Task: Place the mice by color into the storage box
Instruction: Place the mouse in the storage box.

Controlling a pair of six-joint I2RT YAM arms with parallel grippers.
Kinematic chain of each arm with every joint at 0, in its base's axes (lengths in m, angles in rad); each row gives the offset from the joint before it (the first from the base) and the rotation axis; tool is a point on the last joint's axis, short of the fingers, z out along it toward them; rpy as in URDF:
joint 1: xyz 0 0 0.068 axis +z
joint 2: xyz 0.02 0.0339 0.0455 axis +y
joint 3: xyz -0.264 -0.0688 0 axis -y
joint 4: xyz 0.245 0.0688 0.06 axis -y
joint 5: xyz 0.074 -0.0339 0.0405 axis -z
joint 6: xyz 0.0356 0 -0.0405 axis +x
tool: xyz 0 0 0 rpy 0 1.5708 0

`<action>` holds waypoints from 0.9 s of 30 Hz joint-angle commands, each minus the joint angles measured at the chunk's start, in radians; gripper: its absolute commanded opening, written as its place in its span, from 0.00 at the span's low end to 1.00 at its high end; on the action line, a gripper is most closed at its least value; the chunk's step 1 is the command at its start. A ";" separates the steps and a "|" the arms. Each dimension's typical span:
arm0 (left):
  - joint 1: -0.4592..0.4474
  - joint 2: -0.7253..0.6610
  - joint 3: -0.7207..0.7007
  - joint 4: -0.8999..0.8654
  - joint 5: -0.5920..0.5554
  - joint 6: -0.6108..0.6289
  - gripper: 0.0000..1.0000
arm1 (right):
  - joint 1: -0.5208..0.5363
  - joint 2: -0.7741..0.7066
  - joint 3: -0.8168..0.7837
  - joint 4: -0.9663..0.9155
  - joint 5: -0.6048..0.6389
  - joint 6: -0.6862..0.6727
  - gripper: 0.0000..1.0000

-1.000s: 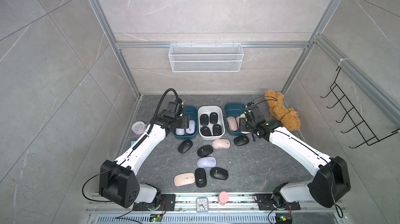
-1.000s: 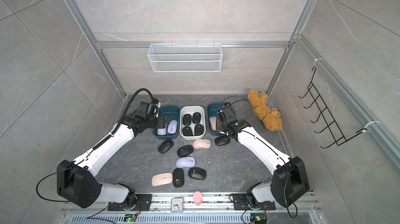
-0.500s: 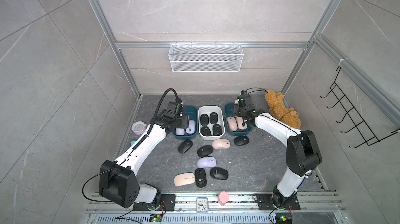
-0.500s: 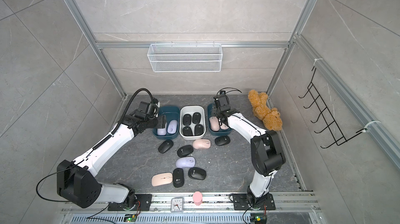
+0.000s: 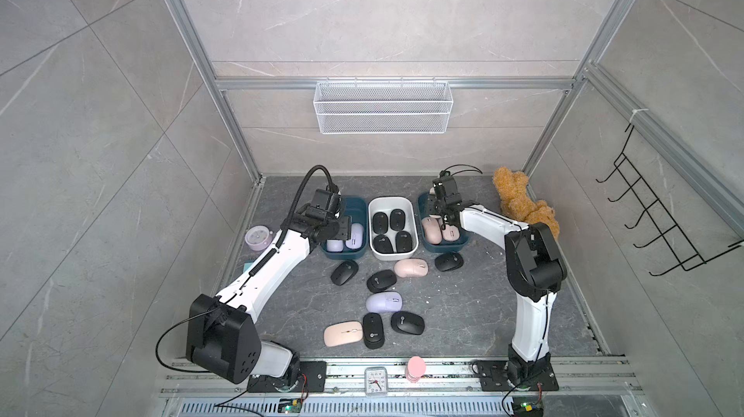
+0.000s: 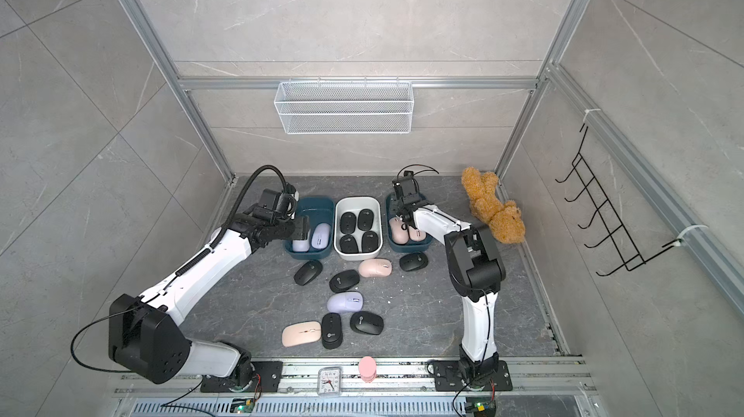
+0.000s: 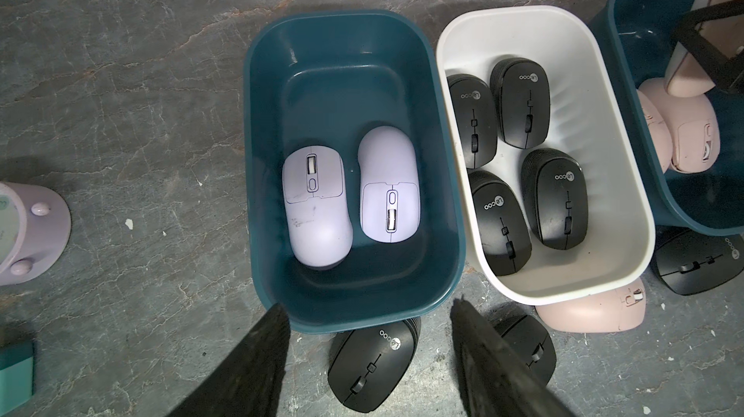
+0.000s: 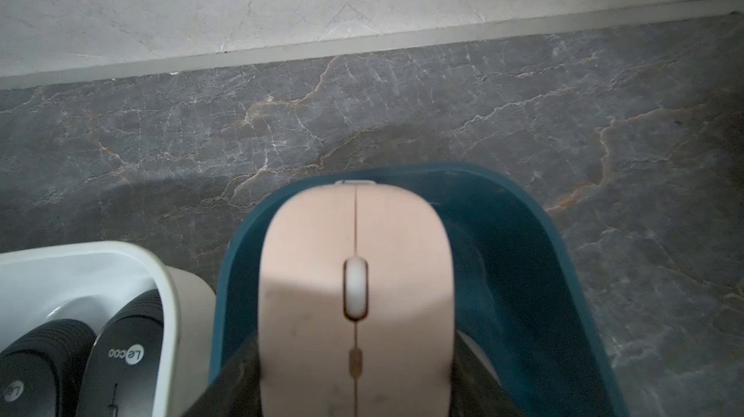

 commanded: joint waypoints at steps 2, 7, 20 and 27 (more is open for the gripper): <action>0.005 0.007 0.028 -0.005 -0.008 0.019 0.66 | 0.000 0.045 0.054 0.020 -0.009 0.014 0.50; 0.005 0.015 0.031 -0.007 -0.009 0.020 0.66 | -0.001 0.074 0.073 0.002 -0.003 0.021 0.50; 0.004 0.016 0.032 -0.010 -0.013 0.022 0.66 | 0.001 0.099 0.072 -0.028 -0.035 0.052 0.50; 0.005 0.009 0.031 -0.010 -0.015 0.021 0.66 | 0.002 0.096 0.047 -0.032 -0.041 0.068 0.50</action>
